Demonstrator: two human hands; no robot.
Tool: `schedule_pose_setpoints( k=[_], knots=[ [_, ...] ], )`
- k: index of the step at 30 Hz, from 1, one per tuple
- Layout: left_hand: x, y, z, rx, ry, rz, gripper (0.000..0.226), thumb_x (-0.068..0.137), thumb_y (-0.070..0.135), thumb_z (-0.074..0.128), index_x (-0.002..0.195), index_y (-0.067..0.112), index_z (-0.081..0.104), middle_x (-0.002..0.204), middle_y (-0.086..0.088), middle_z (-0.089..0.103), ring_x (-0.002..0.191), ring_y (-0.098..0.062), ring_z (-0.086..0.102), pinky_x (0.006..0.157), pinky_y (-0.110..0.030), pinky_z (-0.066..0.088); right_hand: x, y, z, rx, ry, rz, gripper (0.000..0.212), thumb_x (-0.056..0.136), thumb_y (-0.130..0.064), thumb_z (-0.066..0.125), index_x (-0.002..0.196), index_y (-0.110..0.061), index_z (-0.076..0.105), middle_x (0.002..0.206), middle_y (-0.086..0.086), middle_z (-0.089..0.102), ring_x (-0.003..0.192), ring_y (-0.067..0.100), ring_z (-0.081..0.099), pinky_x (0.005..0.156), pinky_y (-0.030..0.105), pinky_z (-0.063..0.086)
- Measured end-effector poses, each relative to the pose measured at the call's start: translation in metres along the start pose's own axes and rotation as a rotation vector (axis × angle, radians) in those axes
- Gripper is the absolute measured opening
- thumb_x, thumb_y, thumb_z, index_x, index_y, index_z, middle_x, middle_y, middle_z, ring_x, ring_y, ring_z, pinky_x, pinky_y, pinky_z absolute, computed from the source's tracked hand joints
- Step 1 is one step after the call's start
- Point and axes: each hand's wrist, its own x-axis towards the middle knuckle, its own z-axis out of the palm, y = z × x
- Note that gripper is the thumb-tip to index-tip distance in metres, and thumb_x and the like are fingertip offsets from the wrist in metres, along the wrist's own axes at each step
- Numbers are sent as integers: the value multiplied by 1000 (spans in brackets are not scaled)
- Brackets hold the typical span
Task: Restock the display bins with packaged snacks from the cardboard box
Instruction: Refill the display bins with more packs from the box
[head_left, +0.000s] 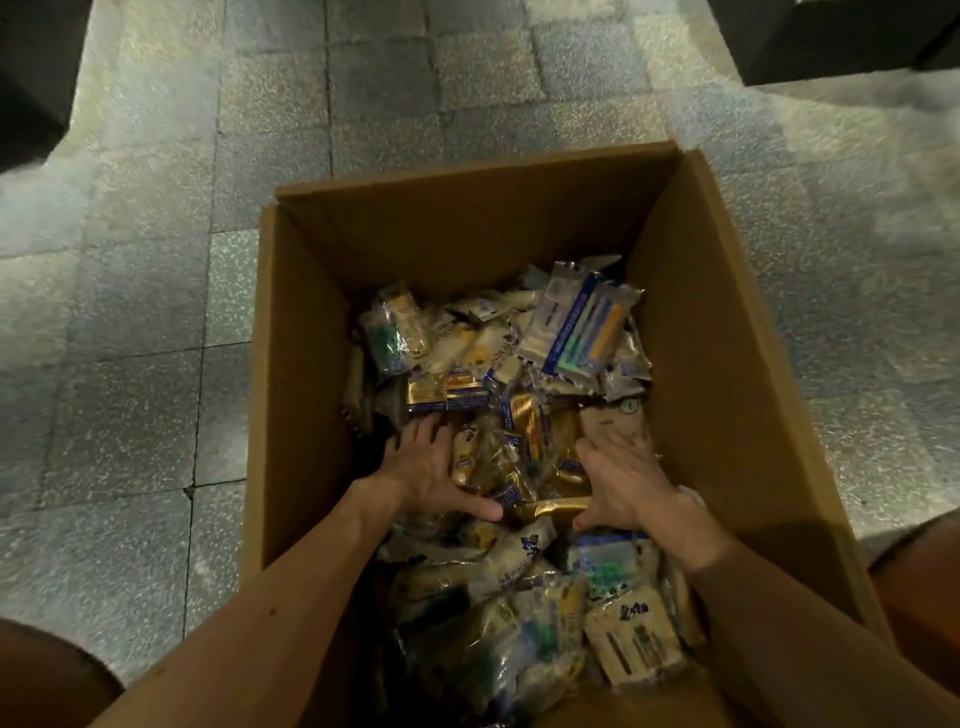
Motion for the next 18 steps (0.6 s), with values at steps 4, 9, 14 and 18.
schedule_pose_setpoints(
  k=[4, 9, 14, 18],
  knots=[
    [-8, 8, -14, 17, -260, -28, 148, 48, 86, 70, 158, 23, -7, 166, -8, -10, 152, -35, -2, 121, -57, 8, -2, -1, 1, 114, -21, 15, 85, 74, -46, 84, 140, -15, 39, 143, 8, 48, 128, 27, 49, 107, 40, 41],
    [-8, -3, -36, -314, -394, -43, 113, 65, 57, 85, 155, 27, 24, 158, -3, 34, 142, -29, 35, 116, -46, 32, -6, -1, -3, 142, -35, 19, 94, 76, -45, 83, 148, -15, 31, 144, 8, 49, 129, 27, 50, 107, 39, 42],
    [-6, -7, -11, 53, -143, -26, 108, 54, 69, 84, 142, 22, 42, 149, -4, 39, 138, -32, 31, 115, -53, 28, -14, 2, -6, 225, -16, 56, 88, 74, -46, 83, 144, -19, 38, 138, 5, 55, 122, 24, 54, 103, 37, 45],
    [-24, -9, -7, -165, -147, 49, 108, 52, 60, 90, 141, 25, 41, 146, 0, 45, 134, -27, 37, 114, -45, 34, -26, 5, -12, 300, 5, 116, 91, 72, -49, 84, 146, -22, 37, 132, 2, 58, 114, 21, 56, 97, 33, 46]
  ],
)
